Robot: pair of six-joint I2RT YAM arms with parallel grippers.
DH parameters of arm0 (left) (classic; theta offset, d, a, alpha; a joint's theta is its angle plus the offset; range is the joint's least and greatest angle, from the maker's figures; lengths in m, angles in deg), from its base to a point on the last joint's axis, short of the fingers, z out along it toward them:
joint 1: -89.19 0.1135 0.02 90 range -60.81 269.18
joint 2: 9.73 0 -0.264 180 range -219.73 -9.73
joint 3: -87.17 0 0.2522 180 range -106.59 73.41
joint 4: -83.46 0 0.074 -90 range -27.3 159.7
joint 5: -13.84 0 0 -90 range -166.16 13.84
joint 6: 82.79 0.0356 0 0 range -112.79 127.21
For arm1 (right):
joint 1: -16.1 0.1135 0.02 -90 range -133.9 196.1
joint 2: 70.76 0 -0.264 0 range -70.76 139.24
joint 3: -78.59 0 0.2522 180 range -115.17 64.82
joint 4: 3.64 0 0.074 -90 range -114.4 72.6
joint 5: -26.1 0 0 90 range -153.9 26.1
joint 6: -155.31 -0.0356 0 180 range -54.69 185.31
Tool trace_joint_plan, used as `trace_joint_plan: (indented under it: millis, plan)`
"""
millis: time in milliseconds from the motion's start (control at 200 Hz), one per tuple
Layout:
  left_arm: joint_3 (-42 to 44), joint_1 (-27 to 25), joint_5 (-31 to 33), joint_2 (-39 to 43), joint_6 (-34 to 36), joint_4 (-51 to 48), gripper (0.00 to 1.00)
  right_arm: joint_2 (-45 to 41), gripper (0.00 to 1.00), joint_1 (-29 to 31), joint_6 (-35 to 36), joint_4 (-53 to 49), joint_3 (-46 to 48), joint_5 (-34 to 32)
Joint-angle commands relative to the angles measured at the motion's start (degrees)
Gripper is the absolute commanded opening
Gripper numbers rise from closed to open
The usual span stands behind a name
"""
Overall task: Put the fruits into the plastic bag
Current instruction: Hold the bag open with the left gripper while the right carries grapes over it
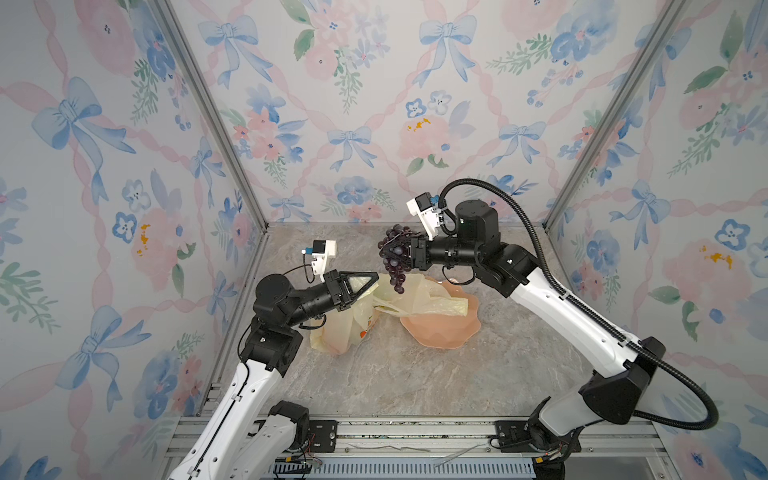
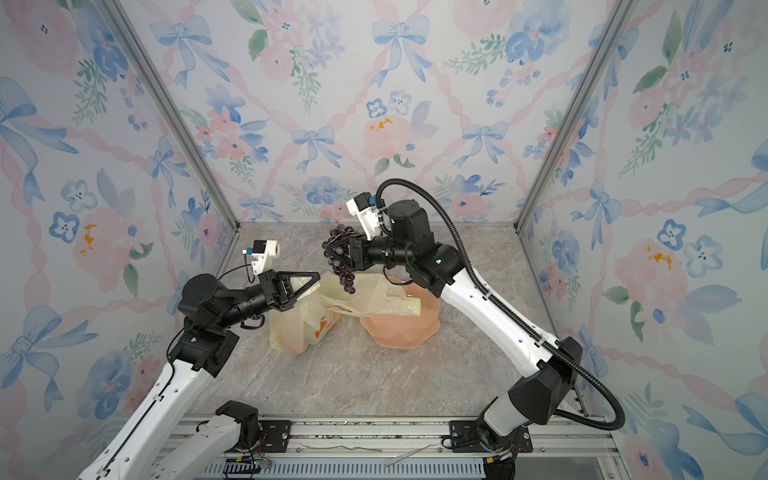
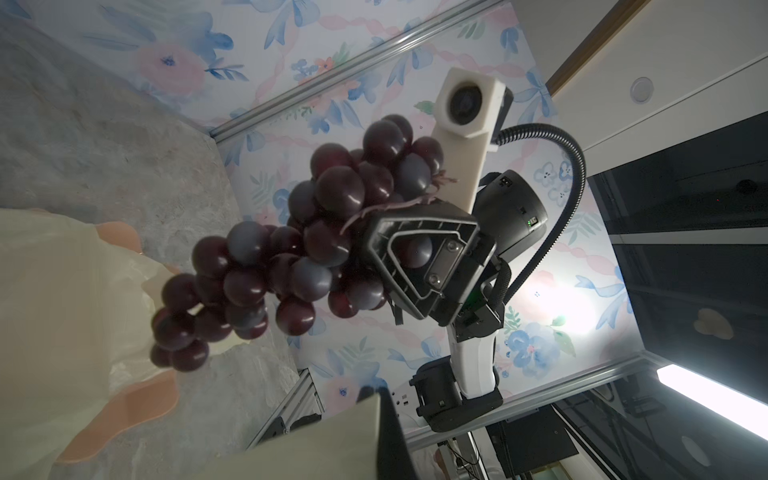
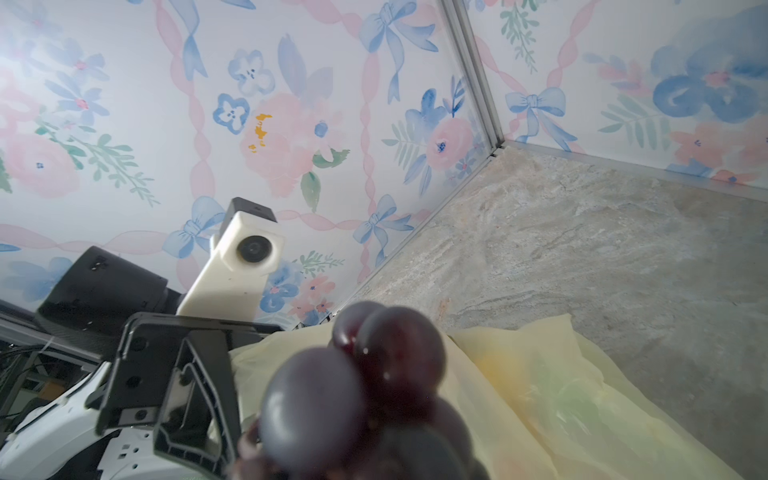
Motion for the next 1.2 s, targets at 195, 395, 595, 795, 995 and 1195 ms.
trace_joint_plan:
  millis: [195, 395, 595, 795, 995, 1195]
  plan:
    - [-17.55, -0.43, 1.92, -6.38, -14.57, 13.3, 0.0, -2.43, 0.38, 0.32, -0.23, -7.09, -6.94, 0.7]
    - [-5.85, -0.5, 3.34, -0.79, -14.48, 11.03, 0.0, -3.81, 0.38, 0.35, -1.3, -5.82, -5.27, 1.39]
    - [4.15, -0.54, 4.62, 7.27, -15.13, 11.05, 0.0, -3.63, 0.38, 0.54, -2.08, -4.6, -4.27, 2.02]
    - [8.52, -0.56, 3.34, 10.79, -15.8, 11.07, 0.0, -3.33, 0.38, 1.61, -3.51, -2.41, -3.1, 2.28]
    - [9.08, -0.54, 3.5, 11.67, -15.77, 11.03, 0.0, -4.37, 0.38, 3.14, -5.58, 1.48, 0.94, 2.15]
    - [8.87, -0.55, 3.46, 11.7, -15.77, 11.03, 0.0, -5.03, 0.38, 4.13, -5.89, 3.4, 5.55, 2.15]
